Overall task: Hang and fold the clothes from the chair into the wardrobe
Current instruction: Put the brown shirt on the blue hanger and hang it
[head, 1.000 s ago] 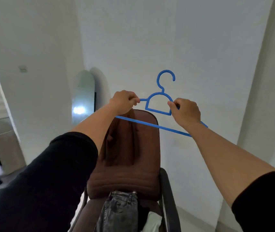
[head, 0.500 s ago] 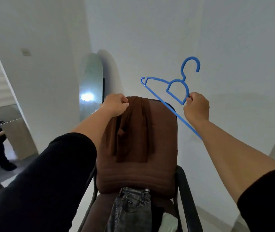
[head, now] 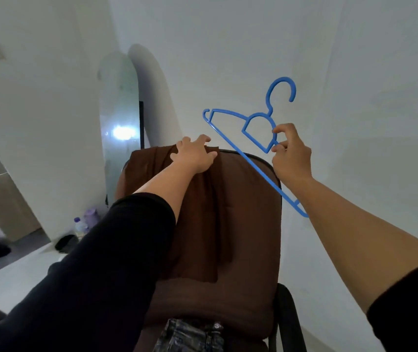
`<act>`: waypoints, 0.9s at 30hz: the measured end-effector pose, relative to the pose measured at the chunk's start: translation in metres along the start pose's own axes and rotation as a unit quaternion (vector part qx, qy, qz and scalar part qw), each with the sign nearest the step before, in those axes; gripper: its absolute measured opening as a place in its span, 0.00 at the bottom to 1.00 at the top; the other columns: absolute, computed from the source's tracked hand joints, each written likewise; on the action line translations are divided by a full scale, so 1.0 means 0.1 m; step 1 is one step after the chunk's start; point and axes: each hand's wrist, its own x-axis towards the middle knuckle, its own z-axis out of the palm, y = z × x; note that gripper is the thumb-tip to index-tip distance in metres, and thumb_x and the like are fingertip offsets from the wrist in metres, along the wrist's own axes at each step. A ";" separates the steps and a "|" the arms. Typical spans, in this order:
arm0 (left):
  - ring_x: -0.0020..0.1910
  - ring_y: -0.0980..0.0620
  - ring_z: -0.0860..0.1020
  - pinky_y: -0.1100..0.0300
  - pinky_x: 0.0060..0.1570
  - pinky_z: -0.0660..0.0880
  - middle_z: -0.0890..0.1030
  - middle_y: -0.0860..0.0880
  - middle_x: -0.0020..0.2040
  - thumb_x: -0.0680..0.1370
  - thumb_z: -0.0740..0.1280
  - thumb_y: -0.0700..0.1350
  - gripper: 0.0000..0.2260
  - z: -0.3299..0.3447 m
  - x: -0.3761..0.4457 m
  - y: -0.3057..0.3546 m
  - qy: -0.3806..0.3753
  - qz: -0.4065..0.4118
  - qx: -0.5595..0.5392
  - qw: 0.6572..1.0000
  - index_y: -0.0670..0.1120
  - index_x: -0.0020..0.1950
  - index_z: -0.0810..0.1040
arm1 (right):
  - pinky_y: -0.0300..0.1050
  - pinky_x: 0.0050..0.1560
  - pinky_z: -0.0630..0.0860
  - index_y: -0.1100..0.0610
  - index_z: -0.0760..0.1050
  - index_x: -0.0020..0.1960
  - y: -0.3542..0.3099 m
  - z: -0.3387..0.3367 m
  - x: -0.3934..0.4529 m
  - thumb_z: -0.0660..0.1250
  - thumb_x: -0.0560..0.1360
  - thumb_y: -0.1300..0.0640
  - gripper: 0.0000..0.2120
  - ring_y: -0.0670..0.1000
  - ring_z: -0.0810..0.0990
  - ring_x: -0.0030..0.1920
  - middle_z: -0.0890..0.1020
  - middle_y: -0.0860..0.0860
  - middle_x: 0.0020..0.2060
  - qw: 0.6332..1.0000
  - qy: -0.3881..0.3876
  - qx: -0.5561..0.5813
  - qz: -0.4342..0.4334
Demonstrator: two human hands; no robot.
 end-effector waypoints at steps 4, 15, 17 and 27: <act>0.74 0.43 0.56 0.39 0.68 0.56 0.60 0.44 0.74 0.76 0.62 0.59 0.29 0.21 0.33 0.04 0.044 -0.031 -0.015 0.998 0.54 0.74 0.57 | 0.40 0.47 0.74 0.55 0.78 0.48 0.17 0.24 0.25 0.54 0.78 0.67 0.15 0.51 0.78 0.50 0.80 0.55 0.49 1.000 -0.012 0.000 -0.018; 0.57 0.41 0.75 0.48 0.60 0.69 0.77 0.41 0.56 0.79 0.61 0.44 0.11 0.32 0.66 -0.10 0.131 -0.104 0.051 0.985 0.40 0.57 0.76 | 0.34 0.54 0.69 0.56 0.81 0.54 0.27 0.48 0.50 0.54 0.80 0.65 0.16 0.51 0.77 0.57 0.77 0.55 0.56 0.999 -0.046 0.007 -0.022; 0.54 0.41 0.77 0.51 0.56 0.72 0.78 0.40 0.54 0.78 0.61 0.39 0.09 0.29 0.66 -0.11 0.139 -0.098 0.038 0.985 0.39 0.55 0.77 | 0.33 0.55 0.68 0.56 0.80 0.56 0.27 0.50 0.49 0.54 0.80 0.66 0.17 0.51 0.76 0.58 0.76 0.55 0.58 0.998 -0.061 0.002 -0.021; 0.51 0.51 0.72 0.59 0.53 0.71 0.77 0.48 0.58 0.81 0.53 0.40 0.17 -0.08 0.27 -0.44 0.126 -0.150 -0.382 0.903 0.49 0.64 0.75 | 0.34 0.46 0.67 0.52 0.79 0.60 -0.01 0.53 0.36 0.63 0.76 0.60 0.14 0.43 0.69 0.37 0.73 0.55 0.50 0.990 -0.134 -0.002 -0.040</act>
